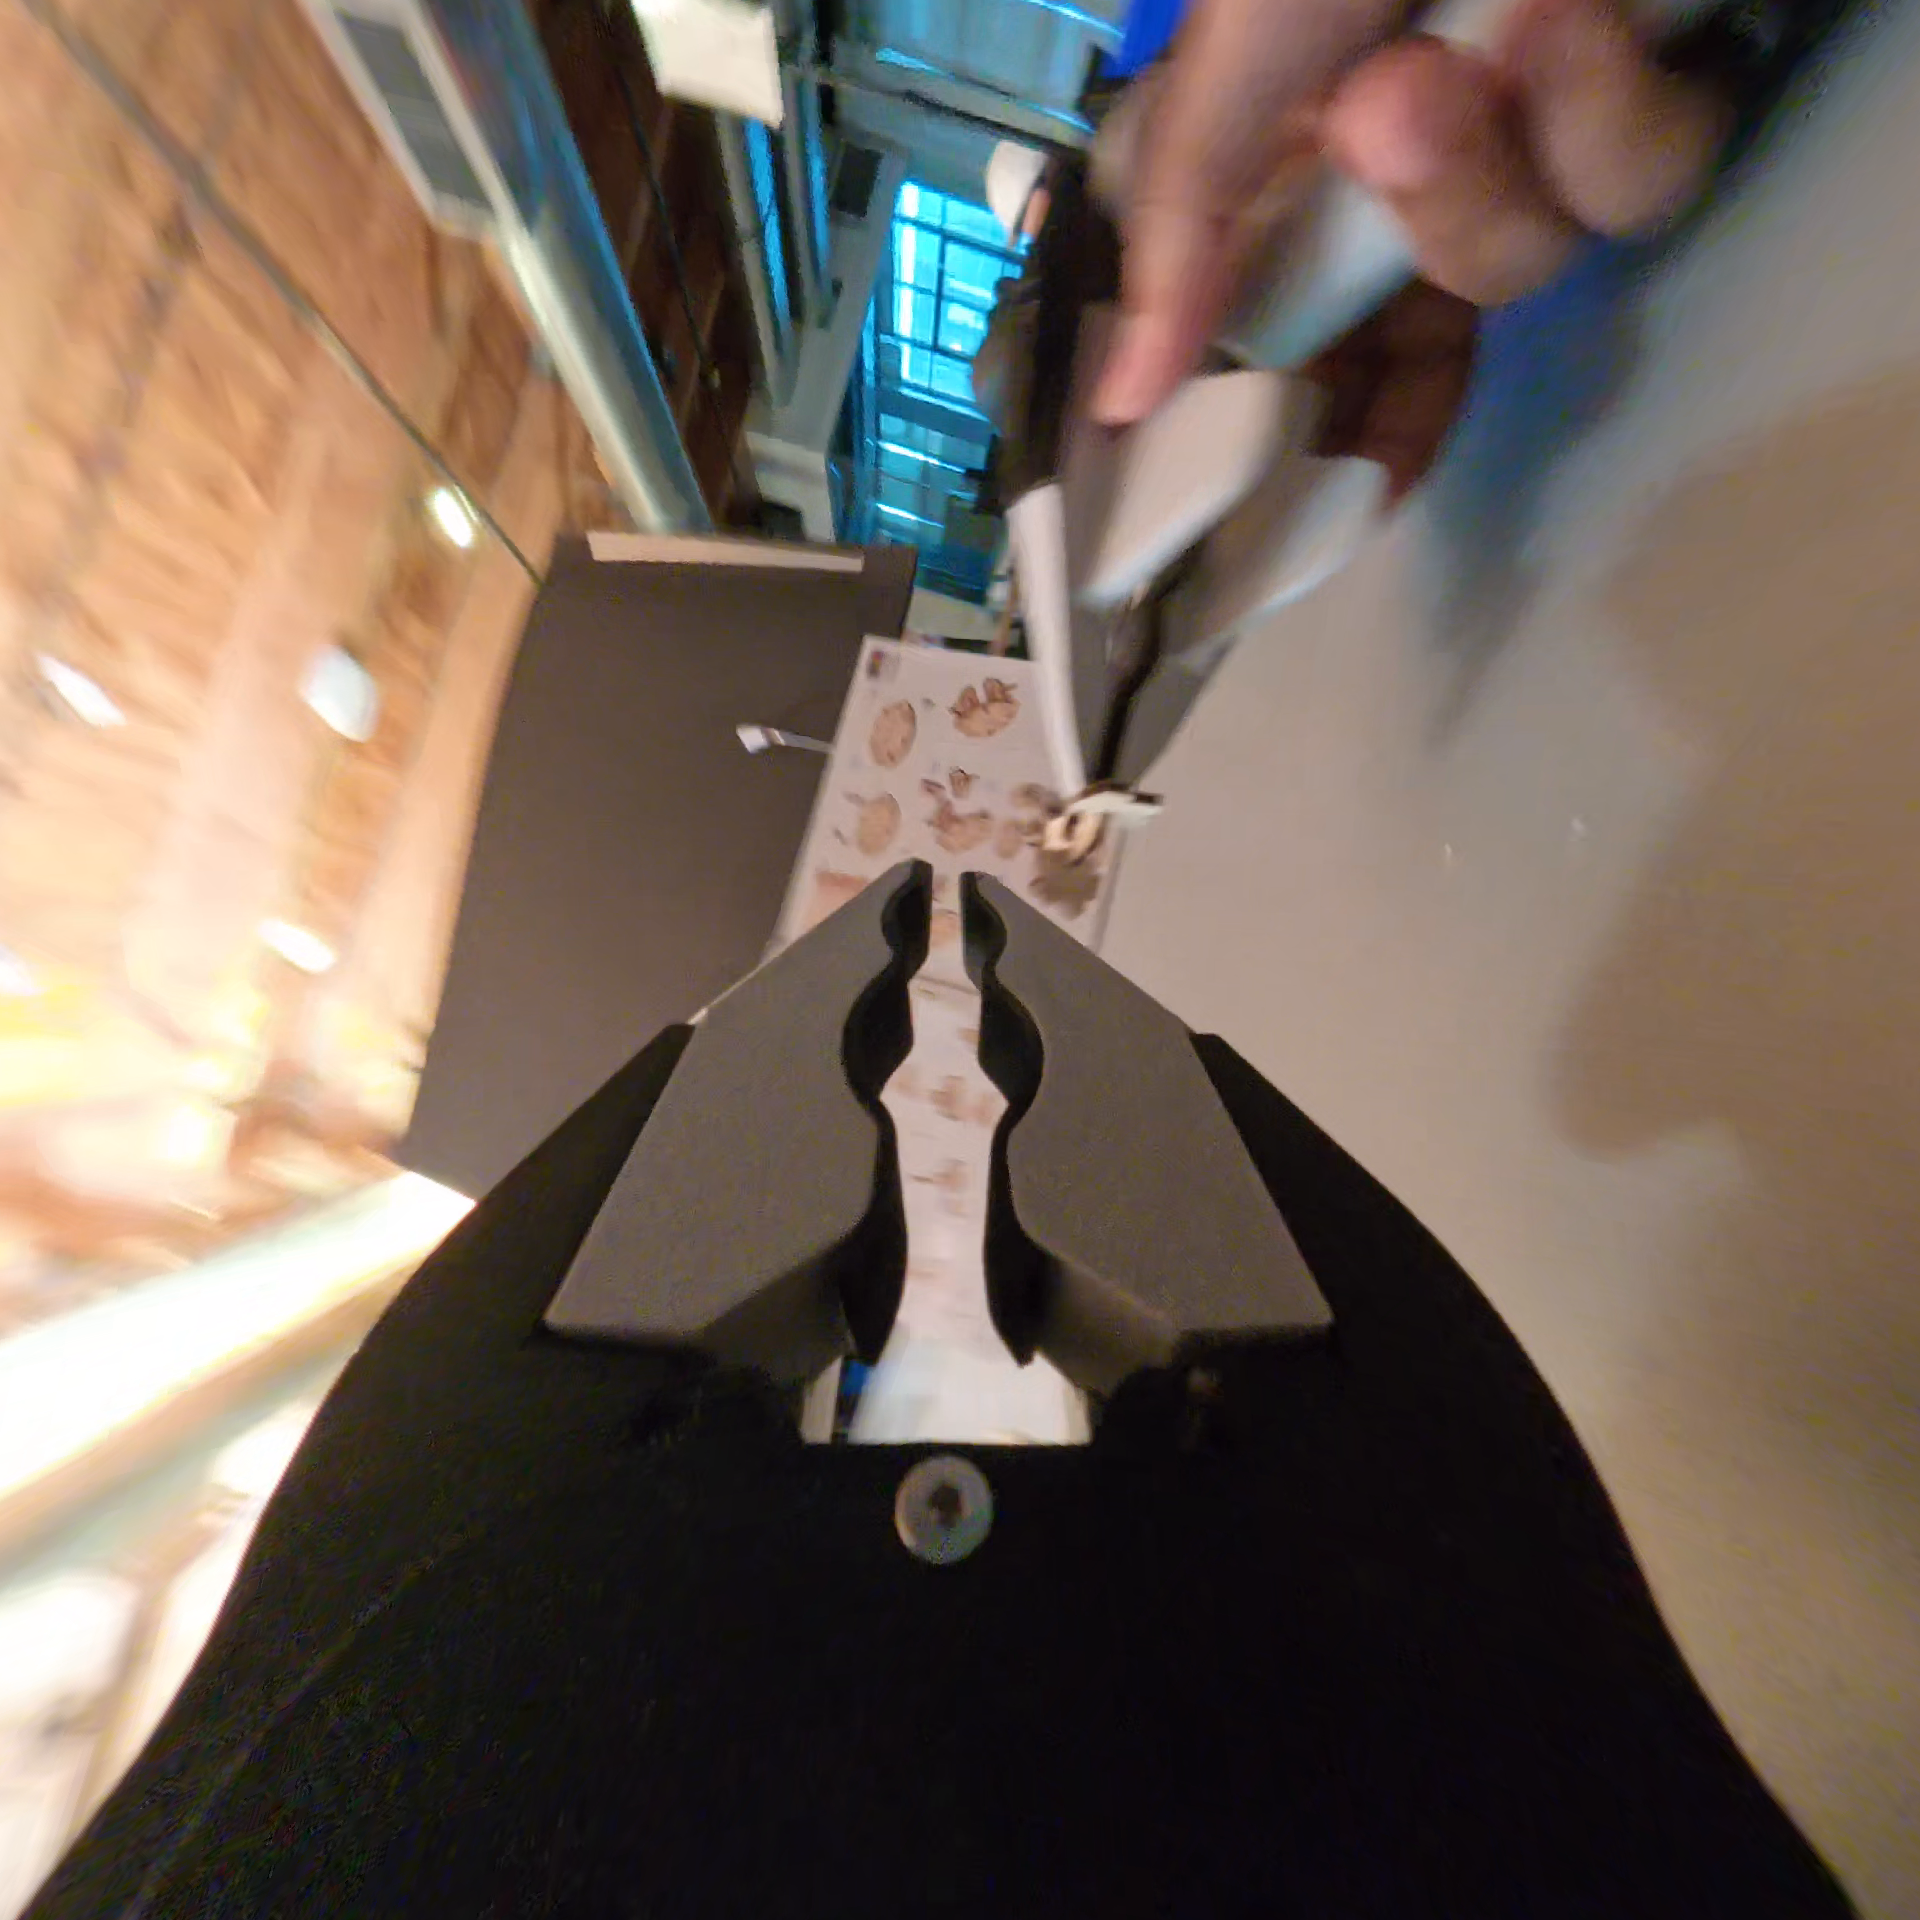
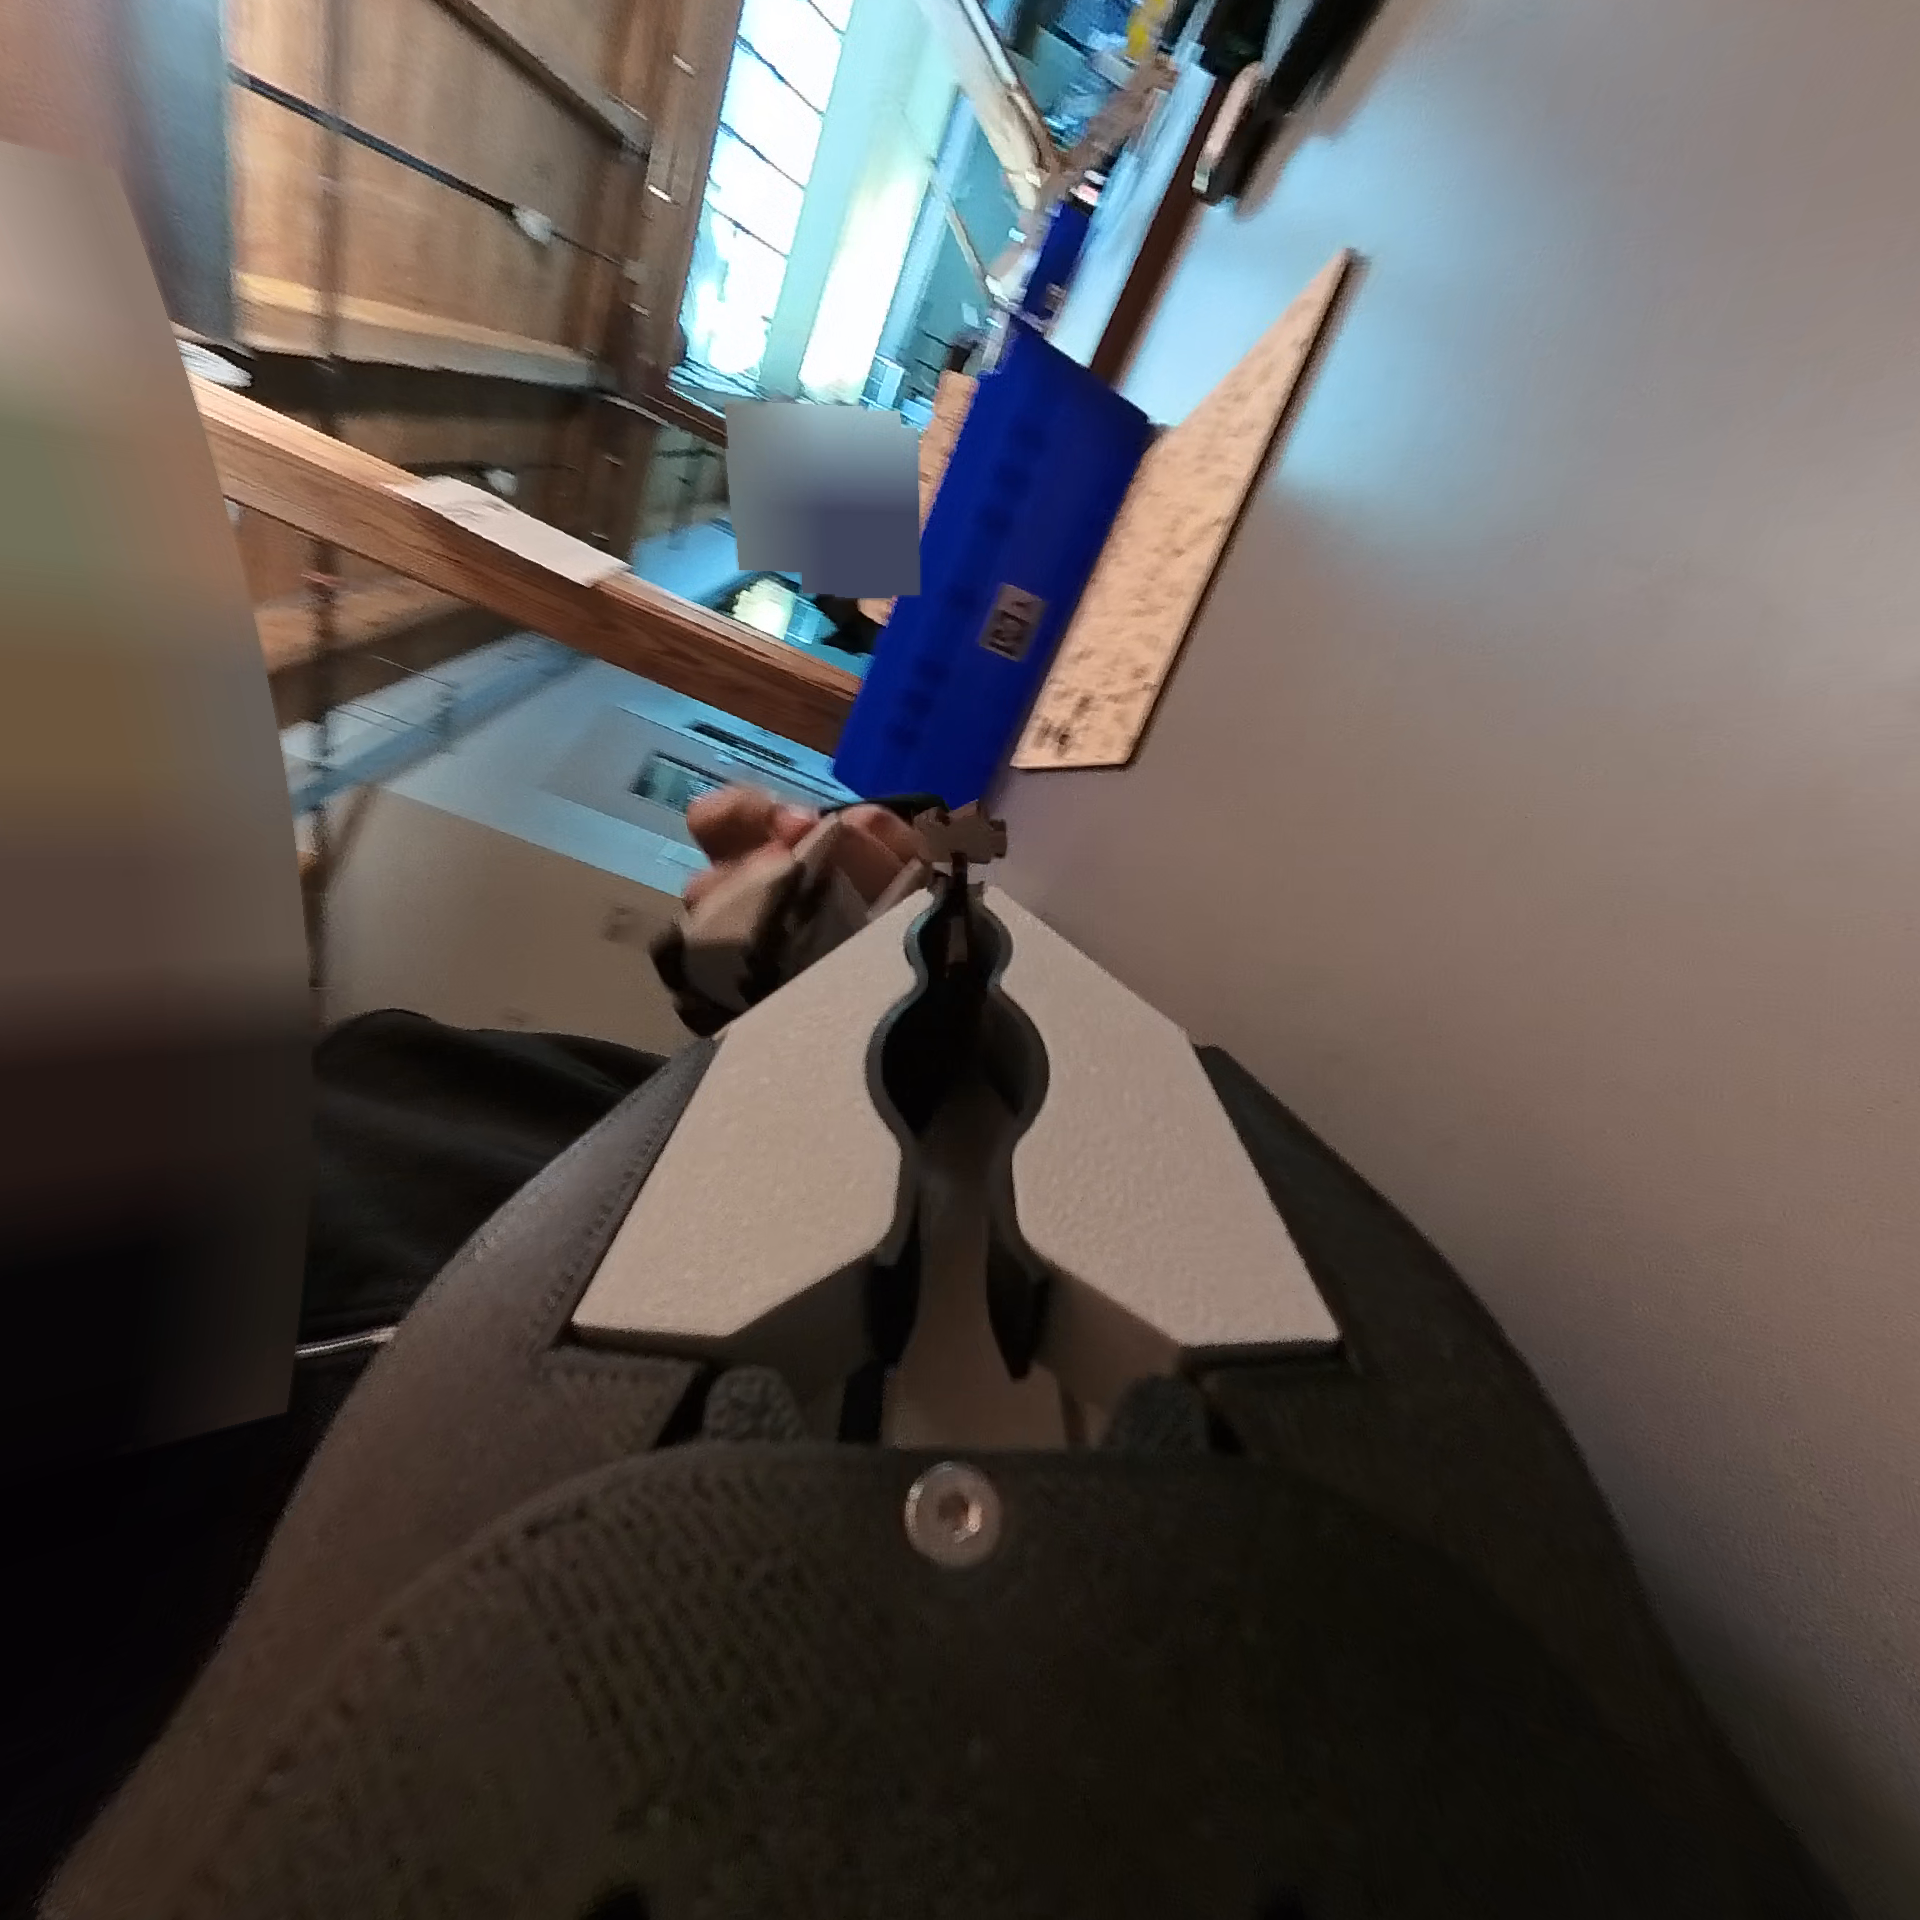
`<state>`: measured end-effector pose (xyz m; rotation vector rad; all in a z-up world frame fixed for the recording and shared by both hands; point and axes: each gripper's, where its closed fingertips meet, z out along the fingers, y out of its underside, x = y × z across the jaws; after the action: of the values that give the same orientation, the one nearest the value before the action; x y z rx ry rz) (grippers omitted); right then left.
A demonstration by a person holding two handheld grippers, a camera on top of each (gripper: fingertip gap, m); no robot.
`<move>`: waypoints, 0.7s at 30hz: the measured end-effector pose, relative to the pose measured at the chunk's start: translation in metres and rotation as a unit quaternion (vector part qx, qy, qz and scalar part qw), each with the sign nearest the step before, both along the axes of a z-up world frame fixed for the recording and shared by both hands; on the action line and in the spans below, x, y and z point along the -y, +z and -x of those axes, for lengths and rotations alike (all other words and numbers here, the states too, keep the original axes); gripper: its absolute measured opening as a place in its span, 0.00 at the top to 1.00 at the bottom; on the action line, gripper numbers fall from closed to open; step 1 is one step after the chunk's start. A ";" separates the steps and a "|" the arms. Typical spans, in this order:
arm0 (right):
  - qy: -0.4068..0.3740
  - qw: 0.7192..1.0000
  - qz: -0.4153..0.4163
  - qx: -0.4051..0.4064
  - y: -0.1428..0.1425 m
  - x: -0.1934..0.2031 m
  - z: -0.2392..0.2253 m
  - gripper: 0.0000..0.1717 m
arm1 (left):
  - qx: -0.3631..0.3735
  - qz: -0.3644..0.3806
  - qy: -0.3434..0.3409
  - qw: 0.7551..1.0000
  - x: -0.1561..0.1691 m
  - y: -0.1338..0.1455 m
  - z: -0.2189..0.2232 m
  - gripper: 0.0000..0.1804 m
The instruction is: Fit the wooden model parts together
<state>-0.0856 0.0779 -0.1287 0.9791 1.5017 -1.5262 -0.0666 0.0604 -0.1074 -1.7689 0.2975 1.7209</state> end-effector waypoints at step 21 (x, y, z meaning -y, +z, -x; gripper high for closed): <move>0.111 0.986 -0.124 0.023 -0.040 0.003 -0.016 1.00 | 0.444 -0.299 -0.091 0.840 0.020 -0.005 0.015 0.88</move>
<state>-0.0694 0.0750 -0.1684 0.9438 1.7325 -1.1734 -0.0820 0.0408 -0.1126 -1.7512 -0.4269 0.5983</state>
